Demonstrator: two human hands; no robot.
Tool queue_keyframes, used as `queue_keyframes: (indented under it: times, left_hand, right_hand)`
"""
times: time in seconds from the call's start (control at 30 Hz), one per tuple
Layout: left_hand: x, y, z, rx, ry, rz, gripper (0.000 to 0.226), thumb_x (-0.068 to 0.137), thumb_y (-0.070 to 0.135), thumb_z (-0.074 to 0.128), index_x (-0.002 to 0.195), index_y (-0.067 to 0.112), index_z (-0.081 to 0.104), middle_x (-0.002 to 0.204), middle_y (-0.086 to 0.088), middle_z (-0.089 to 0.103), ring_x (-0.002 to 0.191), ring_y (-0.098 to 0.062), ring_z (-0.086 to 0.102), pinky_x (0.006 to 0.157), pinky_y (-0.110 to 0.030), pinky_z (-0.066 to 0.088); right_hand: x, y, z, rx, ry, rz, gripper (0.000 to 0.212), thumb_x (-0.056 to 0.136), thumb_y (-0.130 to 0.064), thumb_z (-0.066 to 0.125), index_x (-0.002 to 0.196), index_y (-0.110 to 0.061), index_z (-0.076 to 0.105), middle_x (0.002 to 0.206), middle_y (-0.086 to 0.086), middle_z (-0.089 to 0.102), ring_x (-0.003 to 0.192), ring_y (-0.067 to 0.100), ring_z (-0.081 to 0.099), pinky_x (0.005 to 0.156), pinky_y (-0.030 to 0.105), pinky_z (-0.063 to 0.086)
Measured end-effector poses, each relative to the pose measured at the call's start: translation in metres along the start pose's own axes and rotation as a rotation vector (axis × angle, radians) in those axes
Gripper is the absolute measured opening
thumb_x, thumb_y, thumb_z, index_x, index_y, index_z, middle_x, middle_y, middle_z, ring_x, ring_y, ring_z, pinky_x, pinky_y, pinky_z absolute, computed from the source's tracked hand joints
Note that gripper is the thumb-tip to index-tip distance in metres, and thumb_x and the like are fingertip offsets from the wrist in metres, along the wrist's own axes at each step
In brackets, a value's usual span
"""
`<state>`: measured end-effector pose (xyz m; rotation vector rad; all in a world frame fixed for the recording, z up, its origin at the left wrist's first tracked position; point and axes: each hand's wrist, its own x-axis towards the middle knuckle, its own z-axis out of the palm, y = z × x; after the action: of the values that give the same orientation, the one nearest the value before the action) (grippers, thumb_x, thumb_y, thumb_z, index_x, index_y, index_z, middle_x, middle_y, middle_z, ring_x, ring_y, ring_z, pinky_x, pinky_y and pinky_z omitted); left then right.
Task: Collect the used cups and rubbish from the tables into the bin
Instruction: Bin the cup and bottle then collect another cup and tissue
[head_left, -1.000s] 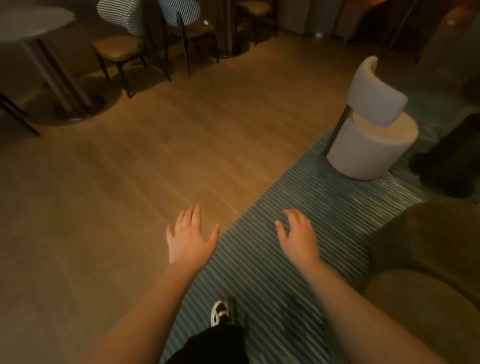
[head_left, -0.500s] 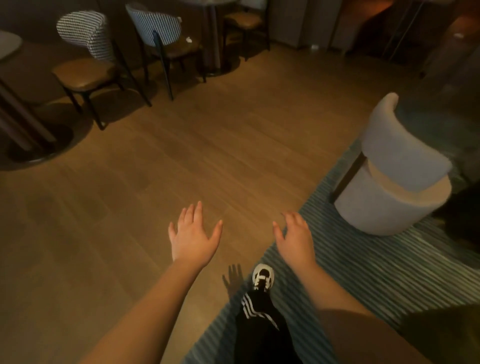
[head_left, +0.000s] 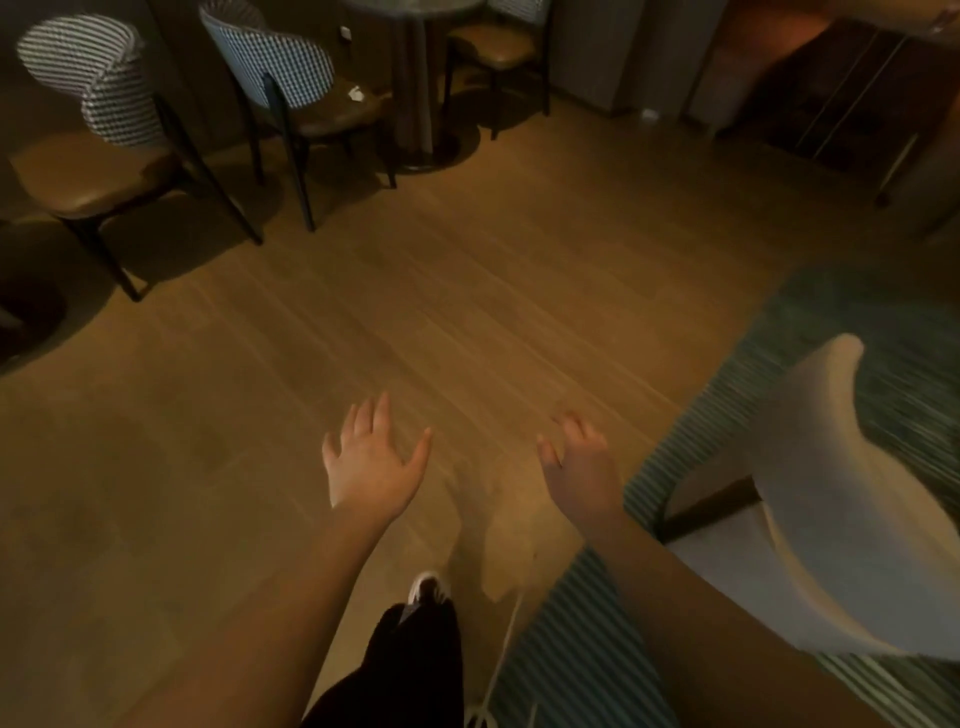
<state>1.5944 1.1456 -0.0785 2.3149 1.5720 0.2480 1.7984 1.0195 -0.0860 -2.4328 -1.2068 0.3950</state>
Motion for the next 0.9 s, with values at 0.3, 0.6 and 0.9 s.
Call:
queue_keyframes:
  times: [0.3,0.6,0.9]
  left_hand:
    - [0.322,0.038,0.033,-0.005,0.037,-0.035,0.08,0.087,0.067,0.03,0.149,0.019,0.018,0.154,-0.006,0.026,0.142,-0.021,0.015,0.111,-0.052,0.014]
    - [0.632,0.091,0.009,0.008,0.024,-0.092,0.081,0.085,0.069,0.029,0.149,0.02,0.018,0.153,-0.005,0.027,0.142,-0.021,0.016,0.111,-0.051,0.015]
    - [0.914,0.137,0.035,0.0,0.093,-0.119,0.084,0.083,0.072,0.019,0.148,0.019,0.018,0.153,-0.006,0.026,0.141,-0.022,0.019,0.112,-0.051,0.017]
  right_hand:
    - [0.333,-0.019,0.019,0.069,-0.03,-0.017,0.043,0.097,-0.034,0.044,0.135,-0.015,0.046,0.146,0.006,0.04,0.13,0.029,0.04,0.105,0.046,0.038]
    - [0.653,-0.082,-0.017,0.028,-0.028,-0.035,0.045,0.097,-0.035,0.044,0.136,-0.012,0.047,0.145,0.008,0.043,0.131,0.028,0.04,0.107,0.04,0.036]
    - [0.952,-0.113,-0.01,0.058,-0.014,-0.135,0.043,0.098,-0.036,0.043,0.136,-0.017,0.046,0.146,0.006,0.041,0.133,0.025,0.038,0.108,0.039,0.034]
